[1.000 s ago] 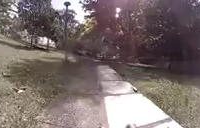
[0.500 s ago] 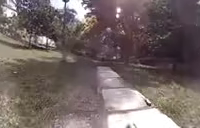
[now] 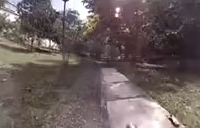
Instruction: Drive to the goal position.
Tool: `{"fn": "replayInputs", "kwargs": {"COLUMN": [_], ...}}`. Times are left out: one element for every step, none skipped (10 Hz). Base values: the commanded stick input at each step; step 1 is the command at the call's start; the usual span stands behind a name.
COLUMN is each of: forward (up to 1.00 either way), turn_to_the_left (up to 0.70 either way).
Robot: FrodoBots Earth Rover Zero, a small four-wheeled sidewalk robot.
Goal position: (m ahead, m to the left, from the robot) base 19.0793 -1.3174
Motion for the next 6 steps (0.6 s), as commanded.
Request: {"fn": "replayInputs", "kwargs": {"forward": [1.00,1.00,1.00,1.00,1.00,1.00], "turn_to_the_left": [0.00,0.00,0.00,0.00,0.00,0.00]}}
